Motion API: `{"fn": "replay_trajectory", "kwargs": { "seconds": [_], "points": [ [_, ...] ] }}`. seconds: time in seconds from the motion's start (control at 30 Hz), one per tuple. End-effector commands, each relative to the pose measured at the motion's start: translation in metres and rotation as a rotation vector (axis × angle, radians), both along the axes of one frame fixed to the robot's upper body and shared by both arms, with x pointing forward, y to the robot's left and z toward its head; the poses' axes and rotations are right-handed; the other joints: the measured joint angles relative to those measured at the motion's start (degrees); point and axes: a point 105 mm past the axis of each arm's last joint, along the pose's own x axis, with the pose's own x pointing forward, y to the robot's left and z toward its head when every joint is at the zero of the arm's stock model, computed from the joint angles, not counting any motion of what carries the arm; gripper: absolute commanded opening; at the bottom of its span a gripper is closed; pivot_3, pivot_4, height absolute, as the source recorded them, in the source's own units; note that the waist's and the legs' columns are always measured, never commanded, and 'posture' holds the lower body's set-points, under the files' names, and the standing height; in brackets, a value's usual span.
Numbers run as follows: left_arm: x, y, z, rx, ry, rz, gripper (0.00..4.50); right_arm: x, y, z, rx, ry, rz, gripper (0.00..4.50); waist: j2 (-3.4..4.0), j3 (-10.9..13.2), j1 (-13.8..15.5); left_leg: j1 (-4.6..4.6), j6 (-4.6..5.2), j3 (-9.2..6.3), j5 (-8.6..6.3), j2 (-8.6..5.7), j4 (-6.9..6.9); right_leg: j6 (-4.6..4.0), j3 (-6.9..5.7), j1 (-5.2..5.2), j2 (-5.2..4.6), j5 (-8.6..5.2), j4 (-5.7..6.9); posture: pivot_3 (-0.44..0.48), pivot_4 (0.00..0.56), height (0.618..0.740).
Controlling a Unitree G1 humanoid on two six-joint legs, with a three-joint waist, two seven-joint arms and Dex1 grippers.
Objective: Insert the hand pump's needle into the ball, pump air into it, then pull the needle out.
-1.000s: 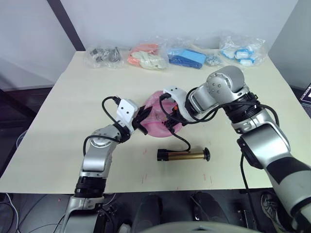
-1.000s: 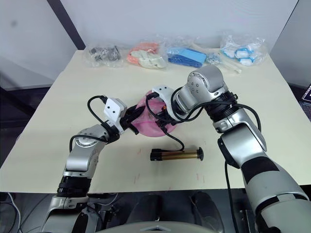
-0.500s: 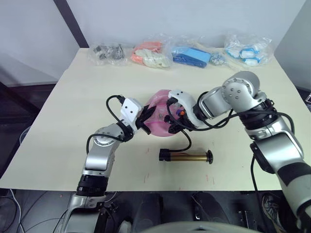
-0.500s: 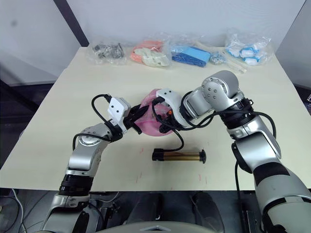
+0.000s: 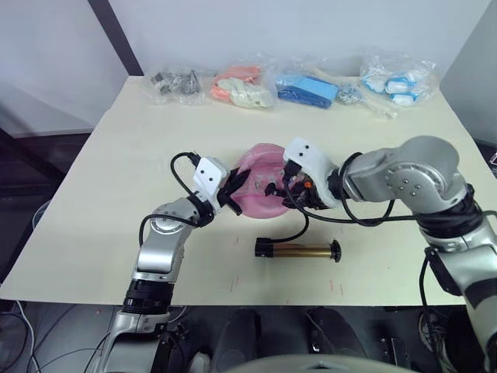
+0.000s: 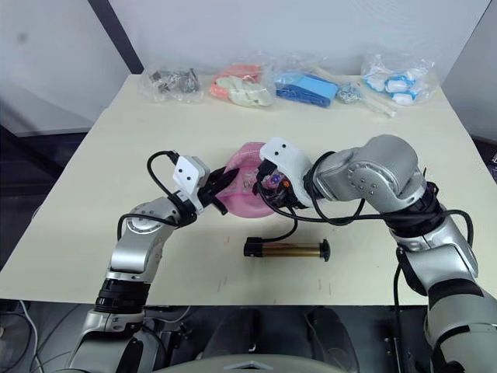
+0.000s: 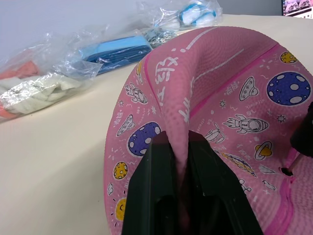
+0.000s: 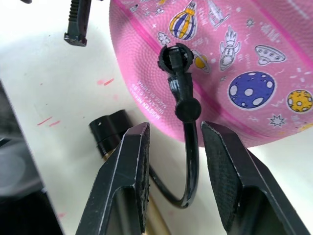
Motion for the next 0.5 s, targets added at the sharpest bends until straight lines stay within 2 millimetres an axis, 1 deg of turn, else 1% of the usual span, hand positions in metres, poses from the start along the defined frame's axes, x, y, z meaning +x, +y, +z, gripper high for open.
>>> {"fn": "replay_trajectory", "kwargs": {
  "seconds": [0.03,0.07,0.1,0.13,0.17,0.2,0.5],
  "points": [
    [-0.003,-0.001,-0.031,0.024,0.126,0.009,0.0,0.001,0.007,0.019,0.071,-0.136,0.032,2.01,0.0,0.0,0.0,0.0,0.0,0.0,0.0,0.0,0.0,0.0,0.0,0.0,0.0,0.0,0.0,0.0,0.15,0.736],
    [-0.003,0.0,-0.031,0.024,0.127,0.009,0.0,0.001,0.008,0.02,0.08,-0.147,0.033,2.25,0.0,0.0,0.0,0.0,0.0,0.01,0.0,0.0,0.01,0.0,0.0,0.0,0.0,0.0,0.0,0.0,0.15,0.736],
    [-0.003,0.0,-0.031,0.025,0.128,0.009,0.0,0.002,0.008,0.021,0.086,-0.157,0.033,2.62,0.0,0.0,0.0,0.0,0.0,0.01,0.0,0.0,0.01,0.0,0.01,0.0,0.0,0.0,0.0,0.0,0.15,0.736],
    [-0.003,0.0,-0.031,0.025,0.128,0.009,0.0,0.004,0.009,0.022,0.079,-0.188,0.03,3.34,0.0,0.0,0.0,0.0,-0.01,0.02,0.0,0.0,0.01,0.01,0.01,0.0,0.0,0.0,0.0,0.0,0.15,0.736],
    [-0.003,0.0,-0.031,0.026,0.129,0.009,0.0,0.006,0.009,0.022,0.075,-0.208,0.029,3.34,-0.01,0.0,0.0,0.01,-0.01,0.01,0.01,0.0,0.02,0.01,0.01,0.0,0.0,0.0,0.0,0.0,0.15,0.736],
    [-0.003,0.0,-0.031,0.027,0.13,0.008,0.0,0.006,0.009,0.022,0.078,-0.207,0.029,3.93,-0.01,0.0,0.0,0.01,-0.01,0.01,0.01,0.0,0.02,0.0,0.01,0.0,0.0,0.0,0.01,0.0,0.15,0.736],
    [-0.001,0.0,-0.031,0.031,0.132,0.003,0.0,0.004,0.02,0.016,0.095,-0.131,0.125,3.93,-0.01,0.0,0.0,0.02,-0.02,0.01,0.01,0.0,0.04,0.0,0.01,0.0,0.0,0.0,0.04,0.0,0.15,0.736]
  ]
}}
